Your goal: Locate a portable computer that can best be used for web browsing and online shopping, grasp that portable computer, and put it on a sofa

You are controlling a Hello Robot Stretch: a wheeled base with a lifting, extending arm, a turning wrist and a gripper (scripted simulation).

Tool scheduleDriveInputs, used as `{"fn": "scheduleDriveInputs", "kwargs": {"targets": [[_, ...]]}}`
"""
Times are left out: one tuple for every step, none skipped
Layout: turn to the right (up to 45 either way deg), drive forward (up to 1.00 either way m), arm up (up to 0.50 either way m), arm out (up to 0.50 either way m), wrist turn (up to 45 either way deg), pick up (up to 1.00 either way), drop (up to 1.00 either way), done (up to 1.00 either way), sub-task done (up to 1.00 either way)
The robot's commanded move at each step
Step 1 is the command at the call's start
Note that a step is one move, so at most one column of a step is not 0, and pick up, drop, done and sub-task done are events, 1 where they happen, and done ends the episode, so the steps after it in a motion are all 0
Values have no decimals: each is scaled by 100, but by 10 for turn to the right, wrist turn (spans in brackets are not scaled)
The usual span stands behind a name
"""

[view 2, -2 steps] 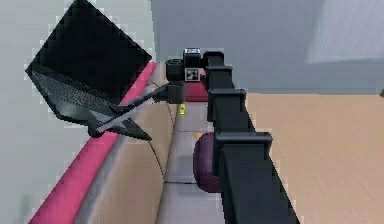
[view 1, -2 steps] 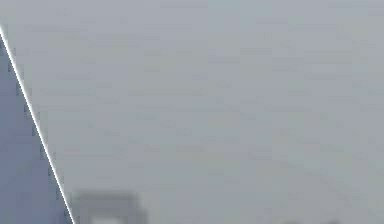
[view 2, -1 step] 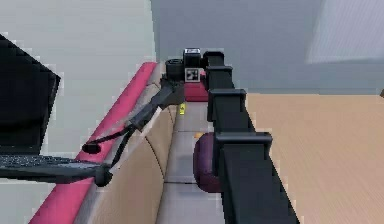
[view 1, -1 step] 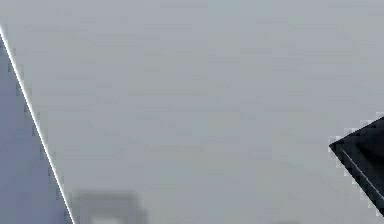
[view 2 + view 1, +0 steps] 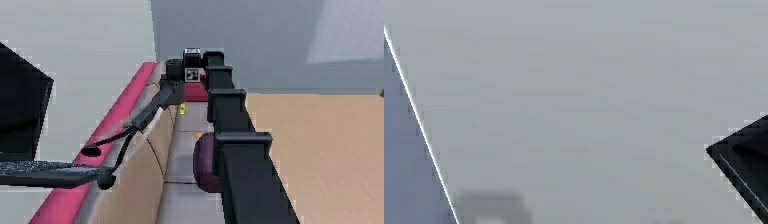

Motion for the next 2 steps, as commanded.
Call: {"fn": "scheduleDriveInputs", "kwargs": {"targets": [[0, 0, 0, -32, 0, 0, 0, 0, 0], [450, 0, 0, 0, 0, 0, 0, 0, 0]]}}
